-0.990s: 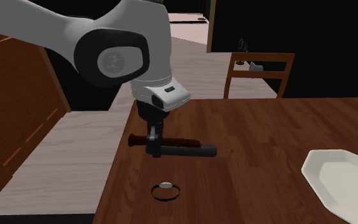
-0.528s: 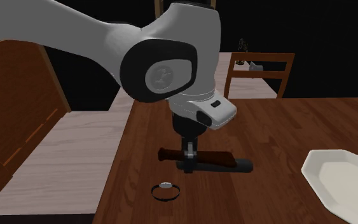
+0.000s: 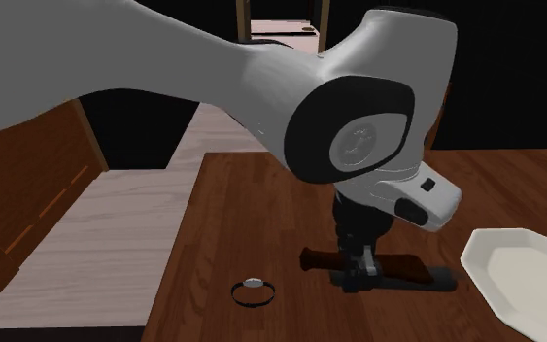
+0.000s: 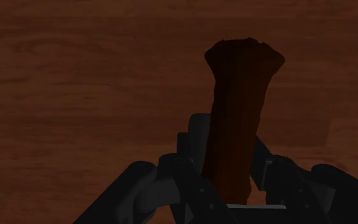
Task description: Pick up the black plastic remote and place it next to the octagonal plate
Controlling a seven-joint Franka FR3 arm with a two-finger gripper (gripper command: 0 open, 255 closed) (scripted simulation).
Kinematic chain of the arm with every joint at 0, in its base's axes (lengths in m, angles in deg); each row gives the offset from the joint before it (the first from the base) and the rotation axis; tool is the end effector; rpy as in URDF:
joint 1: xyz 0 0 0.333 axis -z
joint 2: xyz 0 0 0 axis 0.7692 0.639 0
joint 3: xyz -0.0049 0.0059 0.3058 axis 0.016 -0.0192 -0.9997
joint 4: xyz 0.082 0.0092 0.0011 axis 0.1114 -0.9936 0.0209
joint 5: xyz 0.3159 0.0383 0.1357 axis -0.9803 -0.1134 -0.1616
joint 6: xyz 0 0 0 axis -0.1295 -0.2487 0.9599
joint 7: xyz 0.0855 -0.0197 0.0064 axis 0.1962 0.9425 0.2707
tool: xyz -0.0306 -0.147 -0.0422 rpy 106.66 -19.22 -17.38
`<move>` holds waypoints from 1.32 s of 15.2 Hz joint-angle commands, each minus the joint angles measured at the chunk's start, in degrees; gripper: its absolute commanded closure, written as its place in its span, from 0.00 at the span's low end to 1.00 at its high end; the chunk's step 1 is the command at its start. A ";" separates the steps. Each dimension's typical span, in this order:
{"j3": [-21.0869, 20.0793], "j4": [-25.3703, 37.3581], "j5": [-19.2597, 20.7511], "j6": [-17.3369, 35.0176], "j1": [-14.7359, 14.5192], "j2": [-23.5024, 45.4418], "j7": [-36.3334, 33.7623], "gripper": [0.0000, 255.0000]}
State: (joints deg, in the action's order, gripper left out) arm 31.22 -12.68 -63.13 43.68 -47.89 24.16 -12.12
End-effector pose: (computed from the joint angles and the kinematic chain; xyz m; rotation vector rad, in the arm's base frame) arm 0.5789 0.1957 0.3634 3.1102 -0.0359 -0.0024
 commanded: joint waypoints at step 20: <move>5.92 45.64 5.52 -13.78 -3.38 31.20 10.35 1.00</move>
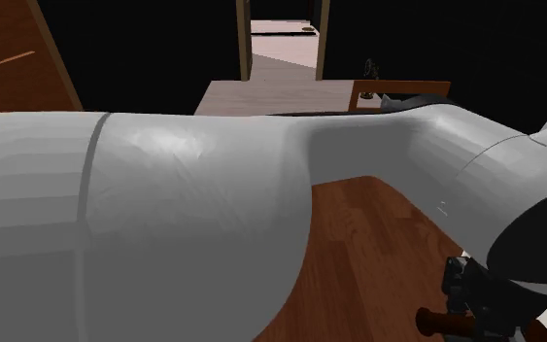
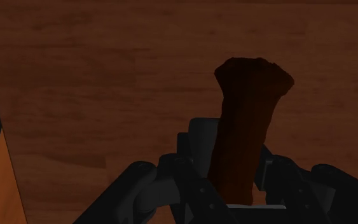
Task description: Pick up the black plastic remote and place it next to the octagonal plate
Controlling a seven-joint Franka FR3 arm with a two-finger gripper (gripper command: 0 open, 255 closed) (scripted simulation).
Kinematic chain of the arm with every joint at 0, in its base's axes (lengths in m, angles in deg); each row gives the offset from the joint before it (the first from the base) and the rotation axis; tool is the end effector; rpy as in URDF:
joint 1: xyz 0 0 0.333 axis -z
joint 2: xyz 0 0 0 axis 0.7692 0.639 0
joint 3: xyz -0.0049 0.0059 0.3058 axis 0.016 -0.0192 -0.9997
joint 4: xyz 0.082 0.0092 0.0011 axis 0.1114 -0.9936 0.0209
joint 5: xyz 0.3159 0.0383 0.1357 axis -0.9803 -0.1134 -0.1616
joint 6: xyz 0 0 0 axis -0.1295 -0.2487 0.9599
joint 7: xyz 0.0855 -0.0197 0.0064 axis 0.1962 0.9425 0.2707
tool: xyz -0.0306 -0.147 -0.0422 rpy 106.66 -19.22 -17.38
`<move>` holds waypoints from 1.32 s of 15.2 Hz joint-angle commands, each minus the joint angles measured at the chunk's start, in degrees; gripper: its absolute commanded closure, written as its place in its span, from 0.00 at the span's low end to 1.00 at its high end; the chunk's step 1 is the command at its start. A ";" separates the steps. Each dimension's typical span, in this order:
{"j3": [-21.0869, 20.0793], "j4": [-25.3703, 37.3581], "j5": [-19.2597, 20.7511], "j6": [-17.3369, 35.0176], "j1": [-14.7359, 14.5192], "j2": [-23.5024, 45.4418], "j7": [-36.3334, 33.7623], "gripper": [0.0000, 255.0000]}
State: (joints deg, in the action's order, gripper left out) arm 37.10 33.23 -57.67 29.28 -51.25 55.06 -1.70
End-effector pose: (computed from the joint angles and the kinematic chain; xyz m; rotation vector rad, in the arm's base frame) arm 0.7140 0.1231 0.3156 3.1088 -0.0368 -0.0027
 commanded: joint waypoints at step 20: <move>0.13 -4.13 0.35 4.71 0.60 0.70 -0.65 0.00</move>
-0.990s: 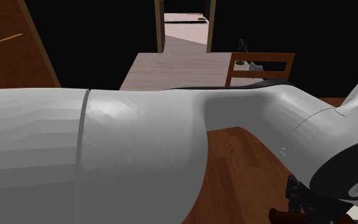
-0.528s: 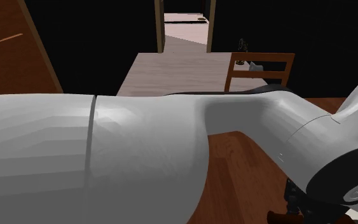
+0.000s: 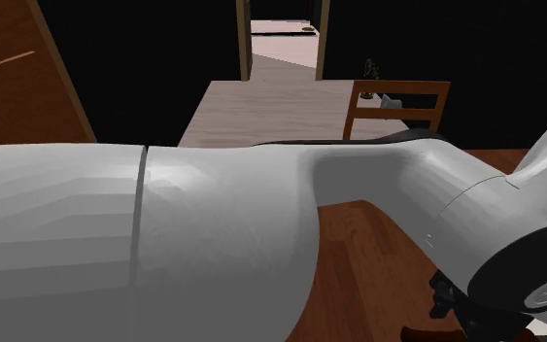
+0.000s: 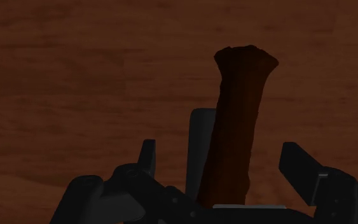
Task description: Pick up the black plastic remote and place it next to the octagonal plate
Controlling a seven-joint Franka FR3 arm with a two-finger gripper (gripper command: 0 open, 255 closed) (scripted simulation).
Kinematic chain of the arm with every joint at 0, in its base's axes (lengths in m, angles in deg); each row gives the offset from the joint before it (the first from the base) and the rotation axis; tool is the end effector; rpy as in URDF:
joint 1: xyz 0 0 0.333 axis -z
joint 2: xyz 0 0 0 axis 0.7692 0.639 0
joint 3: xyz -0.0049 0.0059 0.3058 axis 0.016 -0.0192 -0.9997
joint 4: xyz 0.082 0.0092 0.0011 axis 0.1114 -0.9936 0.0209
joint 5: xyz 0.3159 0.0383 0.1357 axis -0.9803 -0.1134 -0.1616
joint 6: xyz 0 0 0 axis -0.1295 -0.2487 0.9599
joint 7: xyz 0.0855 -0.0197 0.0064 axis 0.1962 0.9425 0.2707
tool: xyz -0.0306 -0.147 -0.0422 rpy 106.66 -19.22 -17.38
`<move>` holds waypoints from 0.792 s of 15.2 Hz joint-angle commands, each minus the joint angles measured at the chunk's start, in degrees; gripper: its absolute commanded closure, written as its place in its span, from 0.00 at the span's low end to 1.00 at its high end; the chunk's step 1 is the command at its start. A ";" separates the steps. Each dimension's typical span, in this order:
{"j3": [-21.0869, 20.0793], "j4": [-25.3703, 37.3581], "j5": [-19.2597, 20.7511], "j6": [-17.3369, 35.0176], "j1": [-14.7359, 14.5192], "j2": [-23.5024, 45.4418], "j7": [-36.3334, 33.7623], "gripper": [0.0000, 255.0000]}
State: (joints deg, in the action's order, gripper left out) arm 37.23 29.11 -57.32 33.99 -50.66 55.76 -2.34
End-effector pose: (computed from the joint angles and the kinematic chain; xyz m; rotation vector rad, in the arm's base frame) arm 0.7156 0.1237 0.2838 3.1093 -0.0361 -0.0010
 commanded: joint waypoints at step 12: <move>-0.05 7.74 -0.38 -7.33 -1.42 0.10 0.95 0.00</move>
